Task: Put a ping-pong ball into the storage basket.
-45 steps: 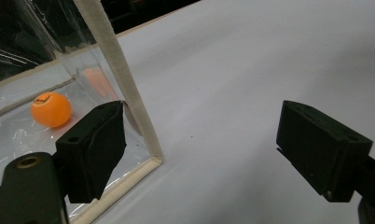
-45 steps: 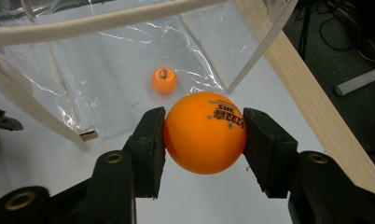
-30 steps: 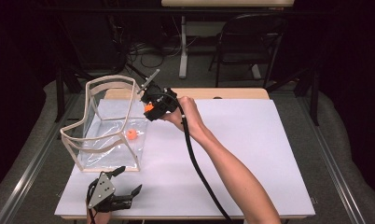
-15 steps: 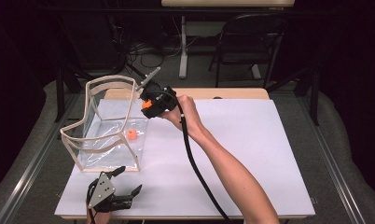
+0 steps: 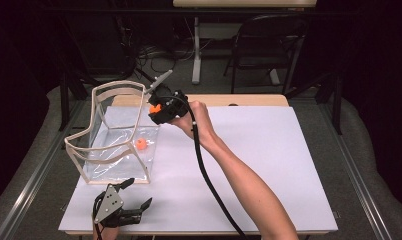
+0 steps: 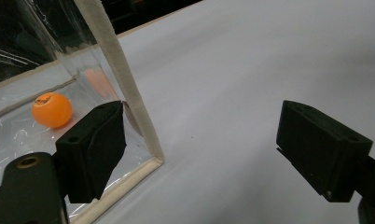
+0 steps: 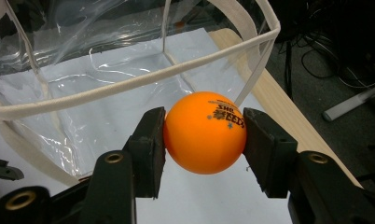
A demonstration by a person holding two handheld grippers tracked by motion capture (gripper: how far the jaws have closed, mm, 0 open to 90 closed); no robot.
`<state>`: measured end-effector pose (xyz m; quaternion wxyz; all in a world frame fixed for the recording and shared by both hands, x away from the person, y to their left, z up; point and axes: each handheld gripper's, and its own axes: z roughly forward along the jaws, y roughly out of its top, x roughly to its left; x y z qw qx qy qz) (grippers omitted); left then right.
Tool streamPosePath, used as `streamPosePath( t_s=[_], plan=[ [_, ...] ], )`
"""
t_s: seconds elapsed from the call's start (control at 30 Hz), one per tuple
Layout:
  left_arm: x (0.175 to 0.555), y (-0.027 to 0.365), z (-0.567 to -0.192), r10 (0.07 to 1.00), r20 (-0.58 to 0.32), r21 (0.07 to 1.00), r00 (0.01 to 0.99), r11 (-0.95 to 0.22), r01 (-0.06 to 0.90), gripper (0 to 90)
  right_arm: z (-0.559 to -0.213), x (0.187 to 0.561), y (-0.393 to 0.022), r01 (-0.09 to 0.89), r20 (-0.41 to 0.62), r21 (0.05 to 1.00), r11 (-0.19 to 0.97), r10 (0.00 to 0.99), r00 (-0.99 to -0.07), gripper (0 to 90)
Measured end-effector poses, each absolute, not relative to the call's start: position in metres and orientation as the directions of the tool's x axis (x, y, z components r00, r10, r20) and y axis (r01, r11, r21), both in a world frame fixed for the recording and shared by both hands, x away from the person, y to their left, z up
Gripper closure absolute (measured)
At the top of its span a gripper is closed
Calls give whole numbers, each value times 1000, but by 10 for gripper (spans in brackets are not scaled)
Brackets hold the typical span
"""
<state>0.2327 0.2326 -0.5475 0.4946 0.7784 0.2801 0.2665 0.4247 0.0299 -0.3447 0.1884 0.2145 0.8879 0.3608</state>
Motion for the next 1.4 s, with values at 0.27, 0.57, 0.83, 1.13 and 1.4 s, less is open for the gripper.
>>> streamPosePath(
  t_s=[0.27,0.57,0.83,1.13,1.4],
  plan=[
    [233,233,-548,698,140,918,702,-357,171,157,-343,425,31,238,-179,735,635,521,-835,506],
    [233,232,-548,698,139,919,703,-356,171,157,-343,427,34,233,-178,748,621,526,-832,507],
    [233,233,-548,697,138,919,703,-354,171,157,-341,427,37,226,-178,759,611,529,-830,507],
    [233,233,-547,698,138,920,702,-353,171,157,-338,428,40,216,-180,772,598,531,-828,507],
    [233,233,-548,700,135,920,702,-351,173,157,-338,428,43,208,-182,782,588,534,-826,507]
  ],
)
